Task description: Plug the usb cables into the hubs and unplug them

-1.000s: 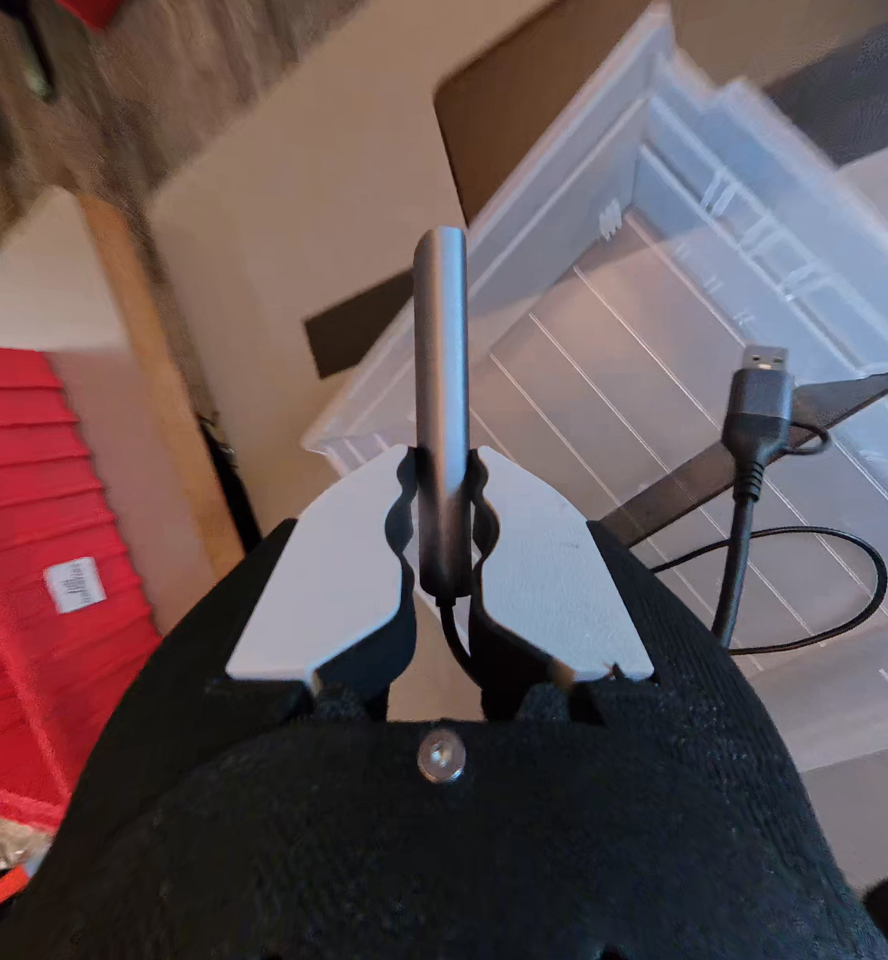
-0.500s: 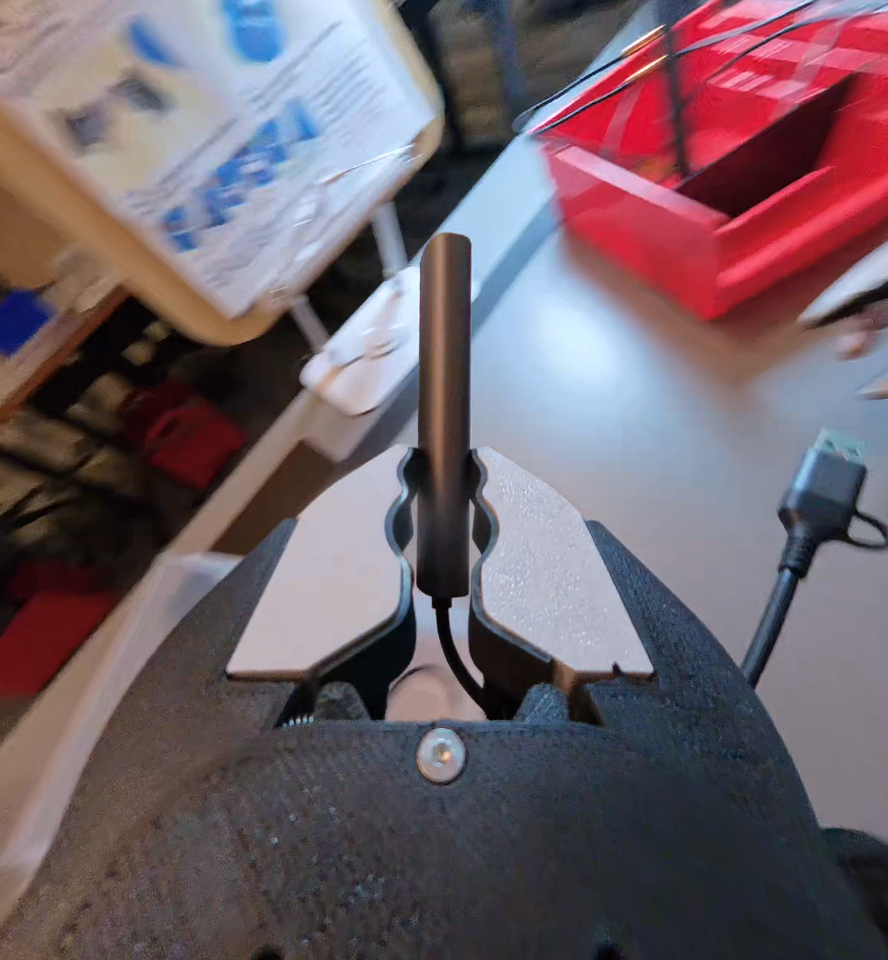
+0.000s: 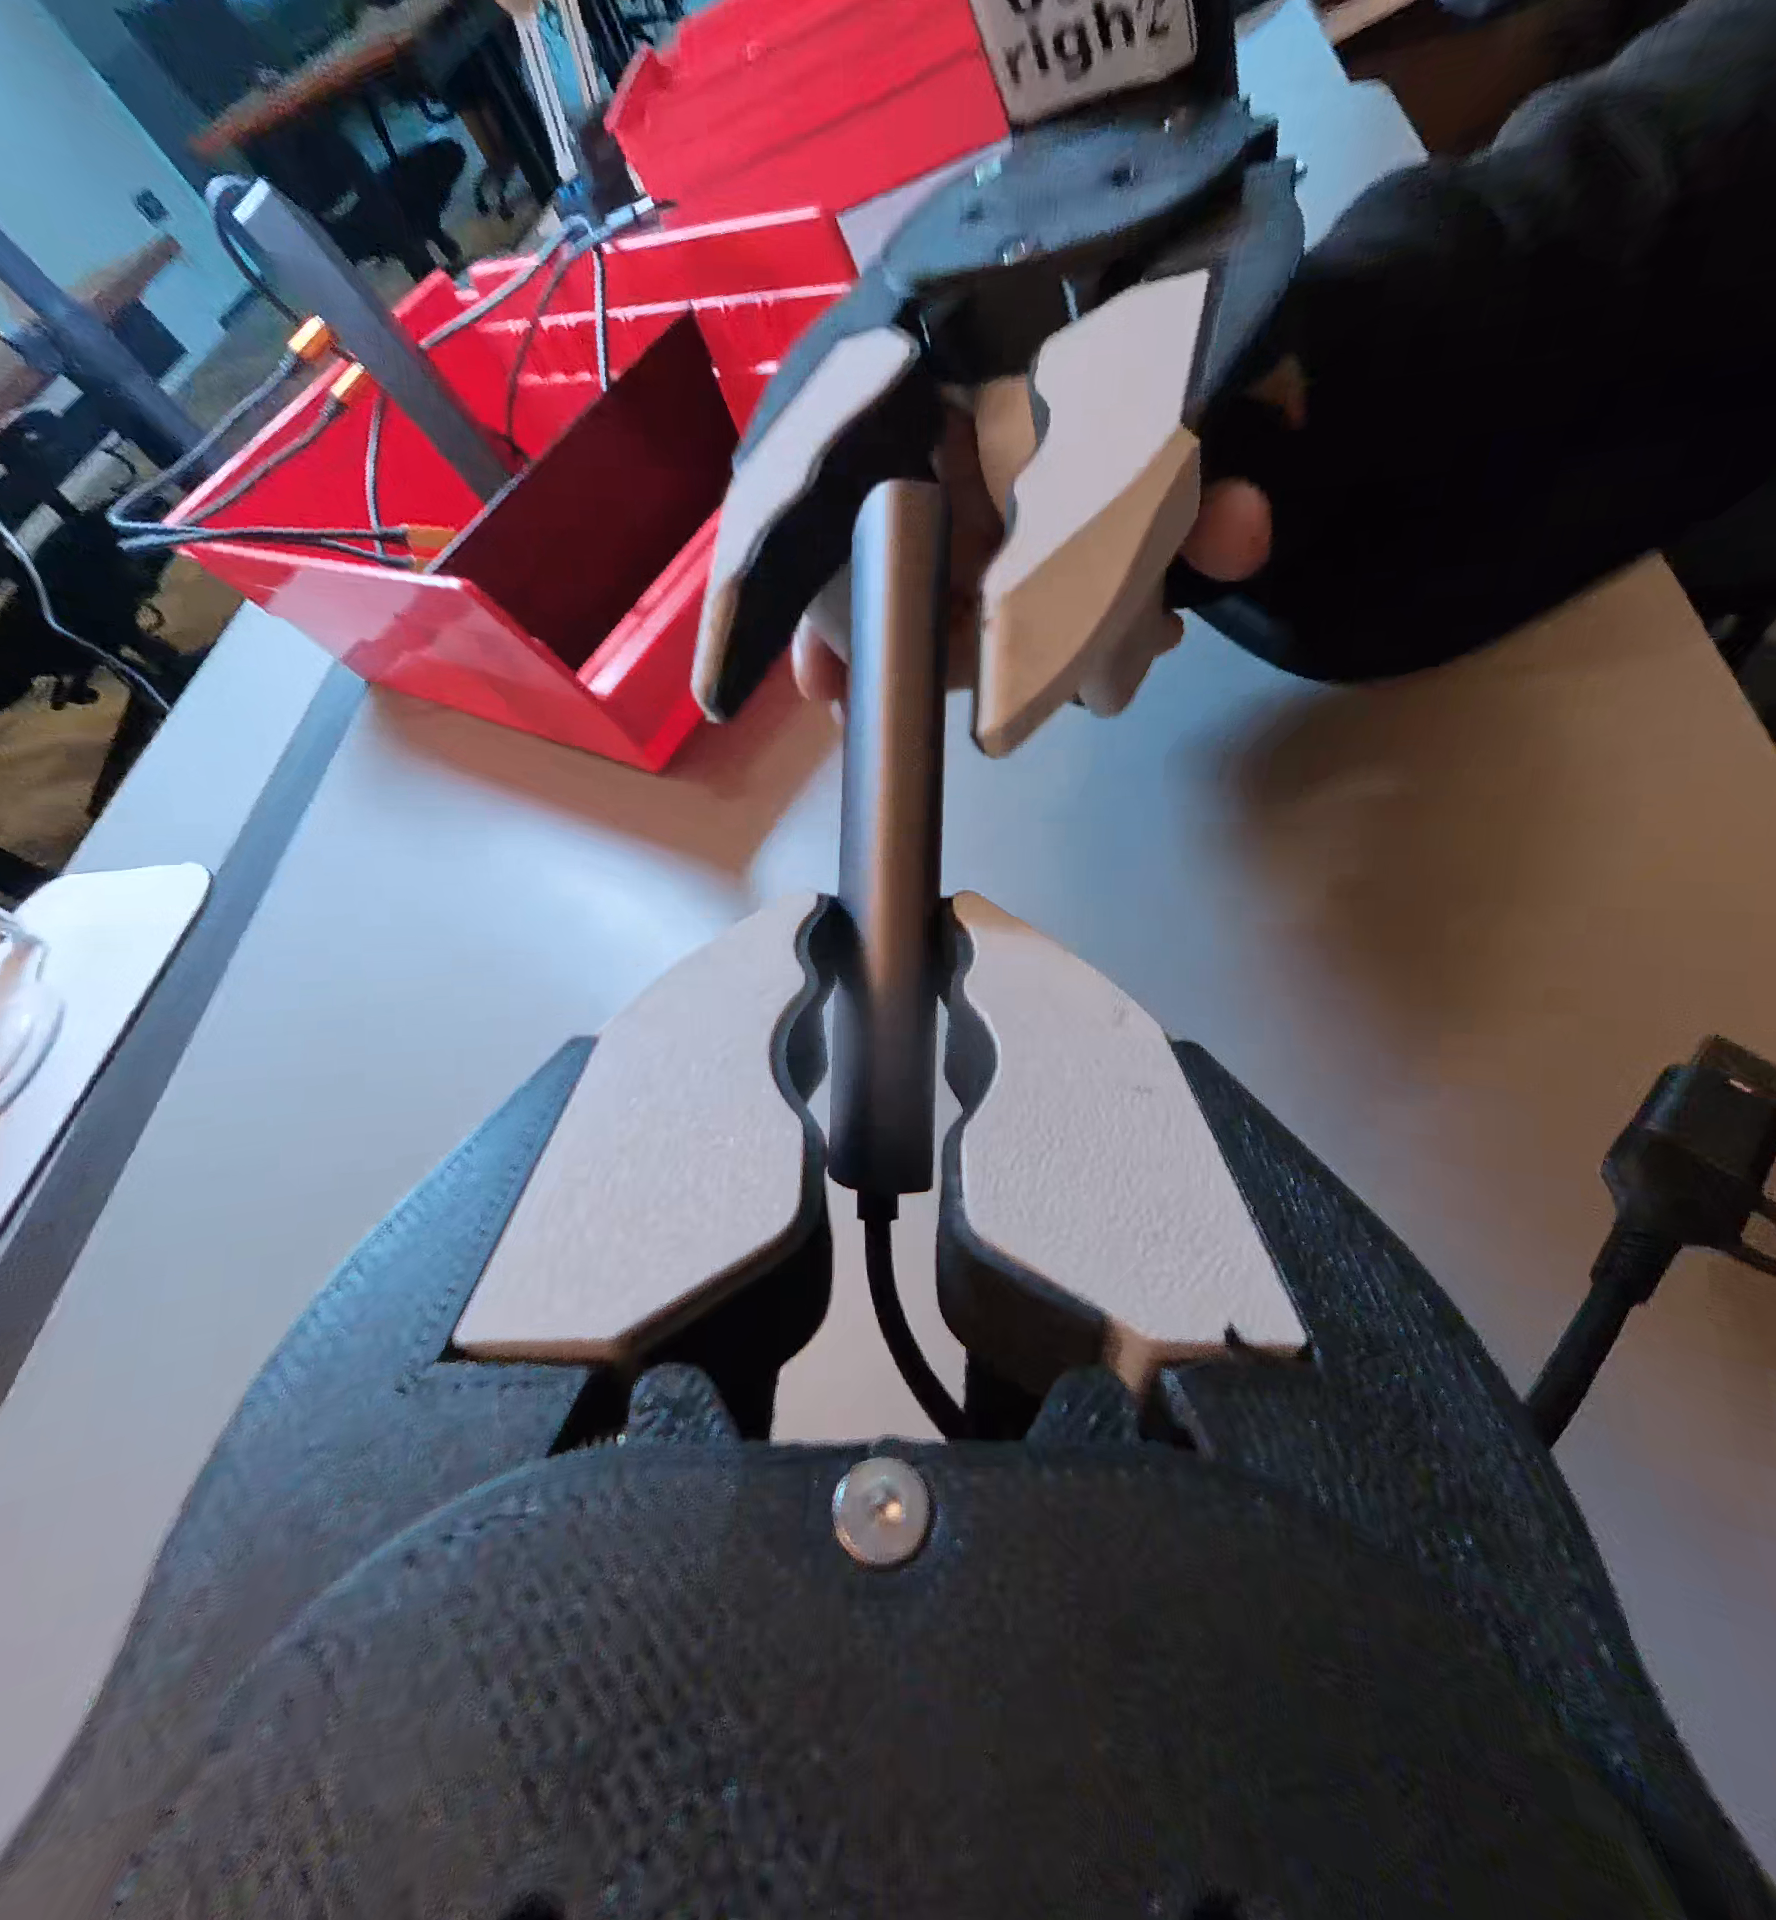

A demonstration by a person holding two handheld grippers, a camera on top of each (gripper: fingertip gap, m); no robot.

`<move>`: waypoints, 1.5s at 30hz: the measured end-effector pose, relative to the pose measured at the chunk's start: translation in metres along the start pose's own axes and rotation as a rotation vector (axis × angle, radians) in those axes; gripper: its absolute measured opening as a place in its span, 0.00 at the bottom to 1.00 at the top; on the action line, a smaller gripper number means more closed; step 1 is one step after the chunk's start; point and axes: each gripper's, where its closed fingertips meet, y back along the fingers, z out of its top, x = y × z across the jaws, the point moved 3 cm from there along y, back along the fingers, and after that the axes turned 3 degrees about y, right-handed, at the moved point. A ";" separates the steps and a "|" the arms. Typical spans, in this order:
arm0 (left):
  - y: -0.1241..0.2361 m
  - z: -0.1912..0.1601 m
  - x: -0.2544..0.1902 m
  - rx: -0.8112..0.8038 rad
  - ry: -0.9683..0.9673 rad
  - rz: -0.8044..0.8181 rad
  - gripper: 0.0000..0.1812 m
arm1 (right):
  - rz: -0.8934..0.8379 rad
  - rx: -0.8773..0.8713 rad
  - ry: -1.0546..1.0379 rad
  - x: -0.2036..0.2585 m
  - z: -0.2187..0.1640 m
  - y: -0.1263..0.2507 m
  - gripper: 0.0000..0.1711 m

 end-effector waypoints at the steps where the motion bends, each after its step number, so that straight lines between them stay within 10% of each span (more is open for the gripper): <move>1: -0.001 -0.001 -0.002 0.009 -0.004 -0.015 0.10 | -0.003 0.022 0.049 0.000 -0.002 0.001 0.26; 8: -0.013 -0.023 -0.014 0.257 0.031 -0.087 0.10 | -0.059 0.529 0.677 0.008 -0.045 -0.001 0.20; 14: -0.016 -0.030 -0.018 0.410 0.022 -0.089 0.10 | -0.064 0.673 0.812 0.016 -0.061 -0.009 0.12; 19: 0.065 0.056 0.020 -0.350 0.467 -0.337 0.21 | -0.016 0.375 0.427 0.006 -0.042 0.003 0.11; 23: 0.135 0.044 0.081 -0.821 0.673 -0.331 0.20 | 0.046 0.023 0.075 -0.004 -0.004 0.013 0.10; 27: 0.094 0.007 0.077 -0.582 0.651 -0.265 0.22 | 0.100 -0.177 -0.112 -0.004 0.017 0.013 0.10; 33: 0.029 0.043 0.017 -0.455 0.474 -0.316 0.21 | 0.111 -0.195 -0.145 0.003 0.013 0.003 0.11; 39: 0.020 0.030 0.015 -0.227 0.289 -0.152 0.09 | 0.009 0.210 0.096 0.001 -0.030 -0.014 0.12; 45: 0.039 0.004 0.041 0.118 0.055 0.171 0.09 | -0.055 0.566 0.303 -0.020 -0.054 0.010 0.45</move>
